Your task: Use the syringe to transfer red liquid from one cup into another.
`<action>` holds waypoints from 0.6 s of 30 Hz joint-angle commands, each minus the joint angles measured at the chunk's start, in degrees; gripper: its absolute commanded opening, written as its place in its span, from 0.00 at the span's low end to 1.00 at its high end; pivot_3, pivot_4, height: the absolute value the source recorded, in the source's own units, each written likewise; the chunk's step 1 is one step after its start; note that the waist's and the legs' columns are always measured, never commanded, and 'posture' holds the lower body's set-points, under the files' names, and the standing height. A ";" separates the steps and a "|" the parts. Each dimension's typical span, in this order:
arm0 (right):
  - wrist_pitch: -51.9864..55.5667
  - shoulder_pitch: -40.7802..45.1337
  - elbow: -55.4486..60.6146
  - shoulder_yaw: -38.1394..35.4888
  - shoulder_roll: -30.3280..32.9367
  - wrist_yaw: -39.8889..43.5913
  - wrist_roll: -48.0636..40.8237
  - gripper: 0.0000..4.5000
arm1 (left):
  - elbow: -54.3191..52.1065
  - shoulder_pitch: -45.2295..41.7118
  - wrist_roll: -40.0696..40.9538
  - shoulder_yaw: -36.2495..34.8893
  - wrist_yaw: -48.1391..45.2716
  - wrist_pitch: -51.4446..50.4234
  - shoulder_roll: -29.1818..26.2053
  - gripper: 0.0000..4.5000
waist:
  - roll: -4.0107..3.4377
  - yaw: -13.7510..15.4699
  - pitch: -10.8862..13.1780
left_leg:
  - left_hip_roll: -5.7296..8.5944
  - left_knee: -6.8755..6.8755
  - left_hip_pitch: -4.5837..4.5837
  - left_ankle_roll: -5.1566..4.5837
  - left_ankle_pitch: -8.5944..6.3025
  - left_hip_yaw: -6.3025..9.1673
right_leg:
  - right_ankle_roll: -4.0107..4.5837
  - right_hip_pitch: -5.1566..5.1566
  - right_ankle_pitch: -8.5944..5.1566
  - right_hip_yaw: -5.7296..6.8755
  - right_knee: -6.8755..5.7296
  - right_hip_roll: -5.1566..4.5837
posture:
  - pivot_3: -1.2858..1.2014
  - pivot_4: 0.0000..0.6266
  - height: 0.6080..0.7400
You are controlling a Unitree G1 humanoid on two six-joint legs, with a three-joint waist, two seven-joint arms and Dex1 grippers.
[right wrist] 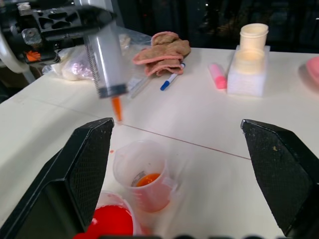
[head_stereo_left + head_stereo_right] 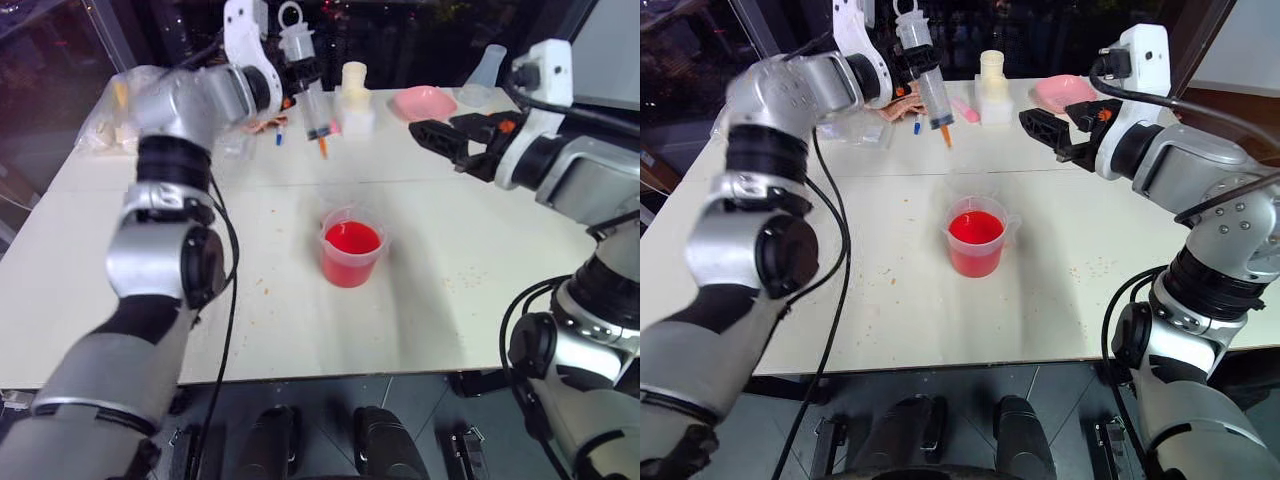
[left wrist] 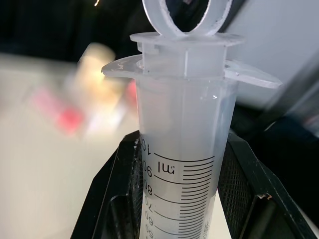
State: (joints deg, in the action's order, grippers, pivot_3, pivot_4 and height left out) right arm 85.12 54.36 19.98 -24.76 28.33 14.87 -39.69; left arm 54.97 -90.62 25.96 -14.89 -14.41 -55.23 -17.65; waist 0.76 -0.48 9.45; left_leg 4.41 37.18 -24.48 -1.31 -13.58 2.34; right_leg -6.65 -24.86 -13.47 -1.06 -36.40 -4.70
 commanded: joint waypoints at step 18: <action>-4.24 -0.43 -0.46 2.93 2.95 0.75 0.22 0.94 | 11.69 1.16 -15.72 6.49 14.21 -26.13 1.89 0.34 | 0.03 -0.20 0.02 | -0.01 -0.06 -0.02 0.07 0.01 -0.40 | 0.00 -0.52 0.00 -0.27 -0.62 -0.31 | 0.52 0.24 1.00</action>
State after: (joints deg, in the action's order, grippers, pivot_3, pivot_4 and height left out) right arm 82.16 53.48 18.77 -21.46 30.34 15.38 -39.45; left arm 68.33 -89.34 10.61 -7.43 -1.14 -79.68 -15.80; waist 0.79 -0.68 9.47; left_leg 4.40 37.12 -24.50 -1.24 -13.57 1.95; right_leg -6.65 -25.39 -13.47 -1.33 -37.03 -5.01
